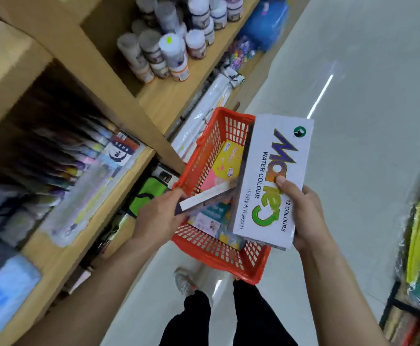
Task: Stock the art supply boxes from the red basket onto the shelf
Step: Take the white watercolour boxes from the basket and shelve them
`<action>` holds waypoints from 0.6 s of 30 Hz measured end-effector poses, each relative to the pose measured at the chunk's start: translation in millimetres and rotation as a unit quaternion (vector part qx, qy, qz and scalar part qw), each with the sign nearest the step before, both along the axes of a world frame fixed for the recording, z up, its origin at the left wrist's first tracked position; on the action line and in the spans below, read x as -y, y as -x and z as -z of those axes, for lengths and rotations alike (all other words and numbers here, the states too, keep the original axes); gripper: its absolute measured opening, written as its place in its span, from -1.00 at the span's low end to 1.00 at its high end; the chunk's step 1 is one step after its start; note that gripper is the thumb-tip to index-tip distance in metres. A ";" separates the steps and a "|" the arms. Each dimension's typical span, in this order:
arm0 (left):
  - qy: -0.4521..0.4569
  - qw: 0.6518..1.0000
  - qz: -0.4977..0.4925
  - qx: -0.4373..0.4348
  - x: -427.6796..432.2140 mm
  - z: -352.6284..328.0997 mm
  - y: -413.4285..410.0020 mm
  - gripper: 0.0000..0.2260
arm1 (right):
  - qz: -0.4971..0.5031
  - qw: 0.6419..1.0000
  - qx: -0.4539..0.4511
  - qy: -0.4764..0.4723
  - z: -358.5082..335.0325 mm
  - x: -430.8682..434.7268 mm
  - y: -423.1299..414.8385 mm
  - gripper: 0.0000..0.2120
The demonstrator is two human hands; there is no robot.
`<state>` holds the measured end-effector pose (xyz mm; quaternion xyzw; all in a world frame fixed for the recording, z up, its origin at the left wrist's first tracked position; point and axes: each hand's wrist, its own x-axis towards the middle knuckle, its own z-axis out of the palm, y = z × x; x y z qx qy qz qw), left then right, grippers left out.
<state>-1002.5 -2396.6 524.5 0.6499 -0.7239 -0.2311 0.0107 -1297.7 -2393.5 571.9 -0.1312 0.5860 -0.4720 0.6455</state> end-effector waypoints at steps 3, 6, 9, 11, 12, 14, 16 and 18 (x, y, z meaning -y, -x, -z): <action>0.018 0.994 -0.101 -0.030 -13.5 -39.8 -4.2 -0.73 | -0.037 0.998 0.015 0.038 -43.0 9.2 -4.8 -0.68; 0.016 0.978 -0.188 -0.083 -24.9 -72.5 -4.3 -0.75 | -0.084 0.994 0.014 0.073 -78.6 17.6 -10.0 -0.76; 0.008 0.953 -0.257 -0.162 -39.4 -107.6 -5.7 -0.77 | -0.128 0.987 0.010 0.094 -106.6 22.5 -14.7 -0.75; 0.025 0.933 -0.288 -0.212 -56.8 -136.1 -12.9 -0.80 | -0.152 0.983 0.018 0.103 -123.6 24.1 -20.0 -0.75; 0.039 0.926 -0.303 -0.223 -66.3 -150.6 -18.5 -0.81 | -0.160 0.981 0.024 0.104 -130.5 24.2 -22.2 -0.76; 0.075 0.908 -0.337 -0.237 -89.1 -185.3 -34.0 -0.83 | -0.193 0.974 0.040 0.111 -145.9 23.4 -30.6 -0.73; 0.118 0.887 -0.369 -0.253 -111.8 -219.2 -51.6 -0.86 | -0.234 0.964 0.060 0.115 -159.3 21.7 -40.9 -0.62; 0.167 0.857 -0.409 -0.266 -135.8 -249.7 -69.8 -0.84 | -0.277 0.952 0.074 0.110 -172.7 18.3 -53.8 -0.45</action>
